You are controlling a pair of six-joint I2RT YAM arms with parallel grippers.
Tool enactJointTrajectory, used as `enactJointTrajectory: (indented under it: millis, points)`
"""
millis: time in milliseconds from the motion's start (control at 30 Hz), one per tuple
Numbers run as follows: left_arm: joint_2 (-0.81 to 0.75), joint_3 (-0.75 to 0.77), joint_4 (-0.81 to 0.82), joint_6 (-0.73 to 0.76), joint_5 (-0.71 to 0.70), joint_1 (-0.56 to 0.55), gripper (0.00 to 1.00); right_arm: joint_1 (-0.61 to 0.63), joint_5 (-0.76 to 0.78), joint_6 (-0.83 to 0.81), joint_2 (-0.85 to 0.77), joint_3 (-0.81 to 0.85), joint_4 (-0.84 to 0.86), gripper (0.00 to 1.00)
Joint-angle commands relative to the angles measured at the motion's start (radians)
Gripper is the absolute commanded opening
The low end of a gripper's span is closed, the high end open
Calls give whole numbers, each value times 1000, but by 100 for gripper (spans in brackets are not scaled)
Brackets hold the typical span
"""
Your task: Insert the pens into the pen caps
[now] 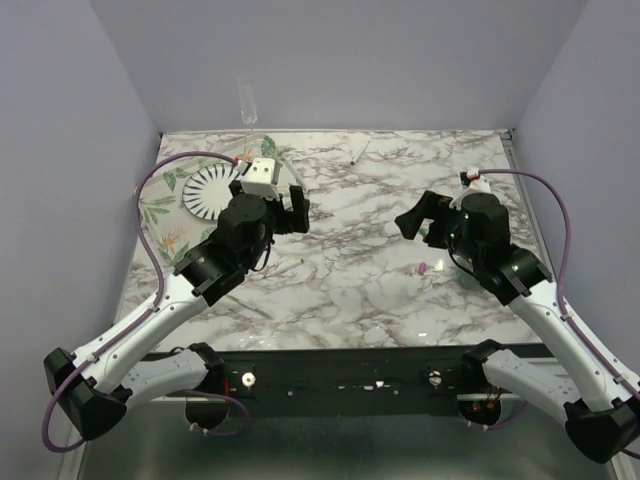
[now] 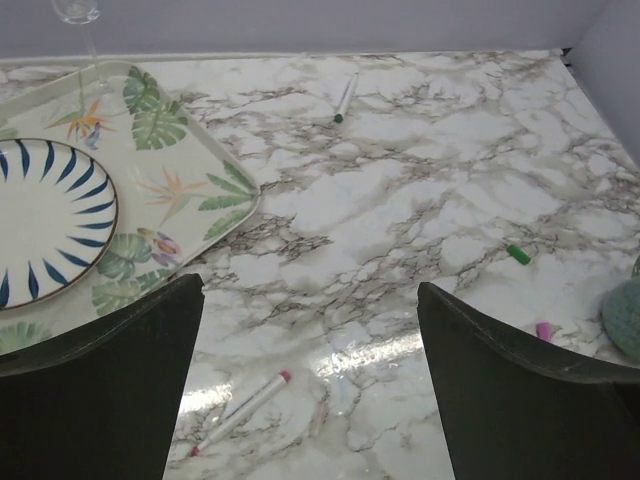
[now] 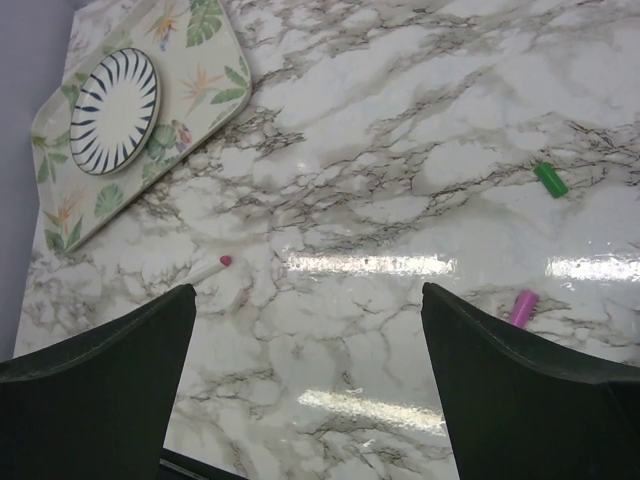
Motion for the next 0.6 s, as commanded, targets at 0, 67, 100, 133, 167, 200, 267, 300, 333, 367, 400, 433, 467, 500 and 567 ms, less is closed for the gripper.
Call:
enactJointTrajectory:
  millis: [0, 67, 100, 133, 167, 200, 267, 300, 333, 367, 400, 433, 467, 500, 567]
  points:
    - [-65, 21, -102, -84, -148, -3, 99, -6, 49, -12, -42, -39, 15, 100]
    - [-88, 21, -130, -115, -191, -3, 99, -6, 67, -14, -43, -45, 12, 100]
    - [-92, 28, -148, -128, -207, -3, 99, -6, 74, -17, -40, -45, 9, 100]
    - [-94, 38, -168, -156, -249, -3, 99, -6, 83, -15, -37, -44, 4, 100]
    - [-86, 50, -230, -180, -272, -3, 99, -6, 84, -14, -34, -39, -1, 100]
    - [-82, 79, -269, -205, -289, -1, 99, -6, 84, -8, -28, -36, -4, 100]
    - [-56, 111, -396, -294, -310, 3, 99, -6, 68, -4, -11, -24, -7, 100]
    - [-46, 139, -441, -328, -309, 7, 99, -6, 60, -3, -5, -18, -8, 100]
    - [-33, 150, -487, -370, -301, 11, 99, -6, 49, -3, 7, -11, -17, 100]
    - [-11, 159, -575, -439, -268, 29, 99, -8, 48, 0, 13, -5, -25, 100]
    - [3, 166, -619, -479, -248, 40, 99, -8, 46, 6, 18, 10, -34, 100]
    - [12, 174, -662, -519, -231, 55, 99, -6, 46, 9, 23, 13, -47, 100]
    - [29, 171, -741, -571, -221, 84, 92, -6, 46, 11, 30, 12, -48, 100]
    - [30, 167, -784, -715, -214, 98, 86, -6, 41, 17, 35, 10, -48, 100]
    - [23, 133, -896, -846, -171, 138, 79, -6, 40, 23, 47, 3, -47, 100]
